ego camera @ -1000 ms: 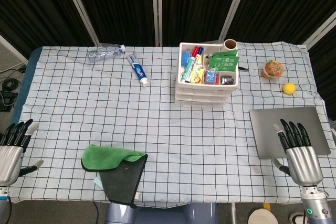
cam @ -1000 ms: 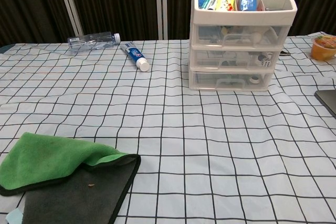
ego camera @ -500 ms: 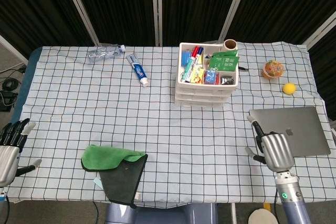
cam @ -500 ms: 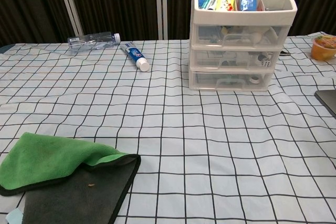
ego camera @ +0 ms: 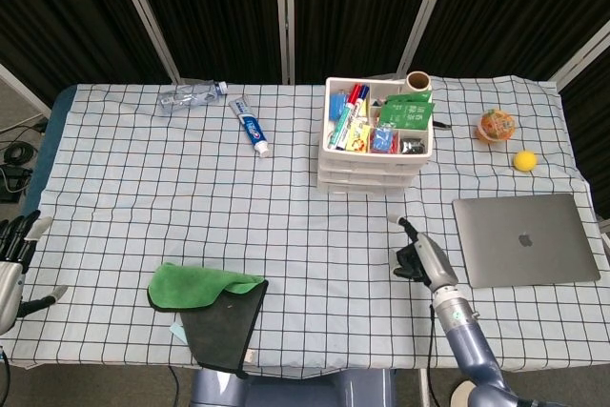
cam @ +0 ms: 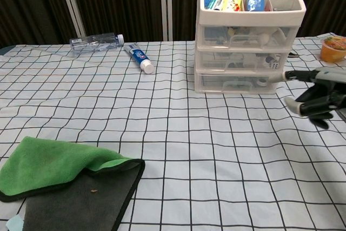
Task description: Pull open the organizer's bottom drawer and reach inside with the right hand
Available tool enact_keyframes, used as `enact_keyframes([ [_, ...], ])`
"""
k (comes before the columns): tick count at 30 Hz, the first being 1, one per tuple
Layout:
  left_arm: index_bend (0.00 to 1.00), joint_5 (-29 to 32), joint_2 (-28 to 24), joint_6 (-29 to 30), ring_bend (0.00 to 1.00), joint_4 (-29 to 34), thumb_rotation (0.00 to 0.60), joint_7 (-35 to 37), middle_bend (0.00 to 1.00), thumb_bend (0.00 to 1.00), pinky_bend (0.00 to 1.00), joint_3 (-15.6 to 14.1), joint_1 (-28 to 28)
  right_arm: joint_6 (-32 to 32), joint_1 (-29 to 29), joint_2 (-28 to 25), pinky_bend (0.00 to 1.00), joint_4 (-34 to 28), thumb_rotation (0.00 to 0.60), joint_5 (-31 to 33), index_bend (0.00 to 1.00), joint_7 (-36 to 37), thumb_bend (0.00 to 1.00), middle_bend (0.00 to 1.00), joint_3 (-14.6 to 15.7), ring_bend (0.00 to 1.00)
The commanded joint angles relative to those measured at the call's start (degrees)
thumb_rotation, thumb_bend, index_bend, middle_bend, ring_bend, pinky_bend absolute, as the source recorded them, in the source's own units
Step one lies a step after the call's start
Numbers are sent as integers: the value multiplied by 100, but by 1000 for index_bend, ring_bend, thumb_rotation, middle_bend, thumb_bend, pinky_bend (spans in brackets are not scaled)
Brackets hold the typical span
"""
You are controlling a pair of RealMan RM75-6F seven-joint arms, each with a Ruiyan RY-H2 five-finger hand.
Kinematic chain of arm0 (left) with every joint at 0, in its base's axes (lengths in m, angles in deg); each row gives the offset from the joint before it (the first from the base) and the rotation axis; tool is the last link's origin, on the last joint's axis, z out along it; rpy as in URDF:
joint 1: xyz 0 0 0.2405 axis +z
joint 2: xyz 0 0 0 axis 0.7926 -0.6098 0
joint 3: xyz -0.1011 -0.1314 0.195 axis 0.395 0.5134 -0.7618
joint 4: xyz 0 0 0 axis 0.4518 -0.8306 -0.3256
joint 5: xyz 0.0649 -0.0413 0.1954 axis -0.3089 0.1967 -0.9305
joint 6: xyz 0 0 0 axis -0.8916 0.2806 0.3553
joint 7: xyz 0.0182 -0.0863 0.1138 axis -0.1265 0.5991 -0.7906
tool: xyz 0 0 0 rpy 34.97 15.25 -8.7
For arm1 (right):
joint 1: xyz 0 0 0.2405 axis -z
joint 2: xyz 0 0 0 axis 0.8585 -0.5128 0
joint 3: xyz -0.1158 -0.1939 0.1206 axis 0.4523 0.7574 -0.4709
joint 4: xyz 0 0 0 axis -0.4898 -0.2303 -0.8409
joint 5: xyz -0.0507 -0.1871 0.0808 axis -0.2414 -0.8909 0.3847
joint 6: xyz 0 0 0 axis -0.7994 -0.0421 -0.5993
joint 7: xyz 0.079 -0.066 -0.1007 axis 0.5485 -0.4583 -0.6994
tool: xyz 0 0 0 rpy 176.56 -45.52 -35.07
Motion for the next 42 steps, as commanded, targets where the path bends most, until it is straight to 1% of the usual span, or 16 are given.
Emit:
enact_keyframes([
  [1, 0, -7, -14, 5, 0, -17, 600, 20, 0, 0, 0, 4, -1, -567, -427, 337, 818, 245, 600, 782, 191, 318, 550, 968, -236, 940],
  [4, 0, -23, -12, 26, 0, -36, 600, 4, 0, 0, 0, 9, 0, -699, -572, 495, 818, 472, 600, 1115, 192, 370, 558, 970, -268, 941],
  [6, 0, -25, -1, 43, 0, -45, 600, -22, 0, 0, 0, 19, 3, -923, -702, 611, 818, 648, 600, 1435, 192, 515, 559, 970, -357, 941],
  [9, 0, -3, 9, 37, 0, -48, 600, -43, 0, 0, 0, 30, 0, -1204, -856, 731, 818, 860, 600, 1756, 194, 714, 562, 971, -481, 941],
  [12, 0, 13, 13, 17, 0, -47, 600, -50, 0, 0, 0, 35, -8, -1379, -965, 850, 818, 1043, 600, 1951, 194, 885, 565, 971, -586, 941],
  [16, 0, 19, 20, -14, 0, -51, 600, -56, 0, 0, 0, 37, -24, -1559, -1060, 1080, 818, 1337, 600, 2201, 195, 1256, 575, 972, -816, 941],
  [18, 0, 16, 21, -45, 0, -59, 600, -49, 0, 0, 0, 32, -38, -1527, -1121, 1244, 818, 1566, 600, 2275, 194, 1386, 579, 972, -905, 942],
  [24, 0, 37, 19, -133, 0, -72, 600, -36, 0, 0, 0, 27, -77, -1476, -1299, 1613, 818, 2077, 600, 2312, 188, 1527, 582, 972, -1017, 942],
  [30, 0, -4, -33, -161, 0, -60, 600, 73, 0, 0, 0, 5, -95, -1605, -1472, 1819, 818, 2521, 600, 2511, 112, 1609, 583, 972, -1104, 942],
  [36, 0, 34, -49, -206, 0, -81, 600, 130, 0, 0, 0, 15, -114, -1626, -1551, 1971, 818, 2775, 600, 2537, 32, 1676, 583, 972, -1160, 942],
  [42, 0, 15, -67, -255, 0, -80, 600, 177, 0, 0, 0, -1, -142, -1483, -1547, 2084, 818, 2868, 600, 2473, 22, 1751, 583, 972, -1232, 942],
])
